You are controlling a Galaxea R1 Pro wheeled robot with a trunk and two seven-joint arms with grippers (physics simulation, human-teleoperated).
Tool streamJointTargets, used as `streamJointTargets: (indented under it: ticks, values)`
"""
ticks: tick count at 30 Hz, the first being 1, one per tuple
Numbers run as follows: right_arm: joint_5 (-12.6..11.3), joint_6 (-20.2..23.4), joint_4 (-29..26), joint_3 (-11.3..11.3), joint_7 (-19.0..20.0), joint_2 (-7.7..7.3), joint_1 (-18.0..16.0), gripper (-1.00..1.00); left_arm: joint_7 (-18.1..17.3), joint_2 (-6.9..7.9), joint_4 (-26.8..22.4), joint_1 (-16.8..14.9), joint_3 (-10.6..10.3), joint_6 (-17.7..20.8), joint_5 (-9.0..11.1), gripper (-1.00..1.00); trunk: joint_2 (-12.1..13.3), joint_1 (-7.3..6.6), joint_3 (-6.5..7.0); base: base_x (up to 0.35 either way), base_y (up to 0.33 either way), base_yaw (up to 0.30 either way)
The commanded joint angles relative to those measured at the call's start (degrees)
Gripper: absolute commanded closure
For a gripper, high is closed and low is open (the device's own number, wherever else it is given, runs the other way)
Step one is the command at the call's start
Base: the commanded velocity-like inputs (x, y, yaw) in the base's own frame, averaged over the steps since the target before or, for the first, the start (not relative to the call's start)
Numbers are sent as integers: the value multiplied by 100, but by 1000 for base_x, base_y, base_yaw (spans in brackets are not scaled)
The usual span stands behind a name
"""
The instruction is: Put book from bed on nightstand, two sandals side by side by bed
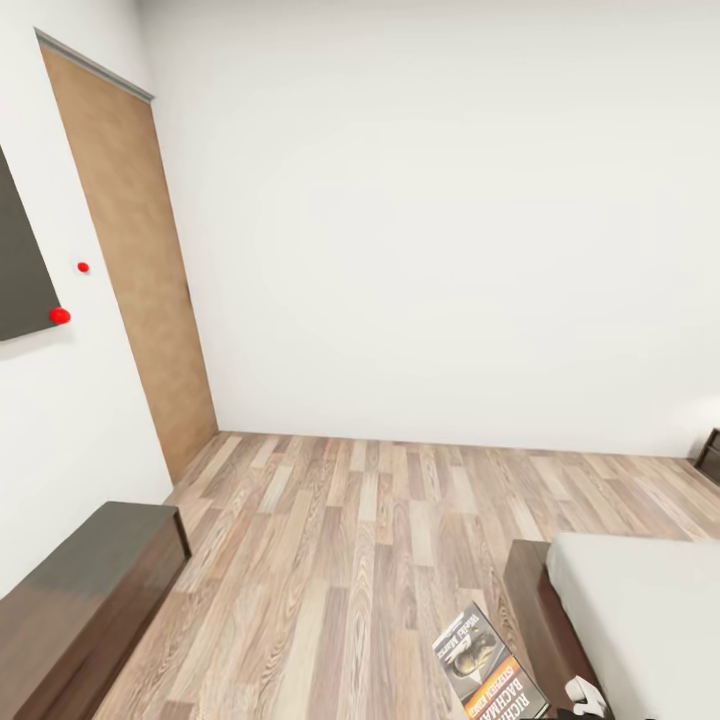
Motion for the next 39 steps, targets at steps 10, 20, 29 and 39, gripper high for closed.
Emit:
streamJointTargets:
  ticks: [10, 20, 29, 39]
  values:
    - [31, 58, -4, -59, 16, 4, -3, 100, -12, -2, 3, 8, 46, -77, 493, -100, -4, 5, -2, 318, 0, 0]
    - [31, 58, -4, -59, 10, 4, -4, 100, -19, -2, 3, 9, 46, -88, 507, -100, -4, 5, -2, 320, 0, 0]
    - [31, 58, -4, -59, 9, 4, -3, 100, -21, -66, 3, 9, 45, -96, 515, -100, -4, 5, -2, 320, 0, 0]
    - [31, 58, -4, -59, 9, 4, -4, 100, -21, -73, 3, 9, 45, -96, 516, -100, -4, 5, -2, 320, 0, 0]
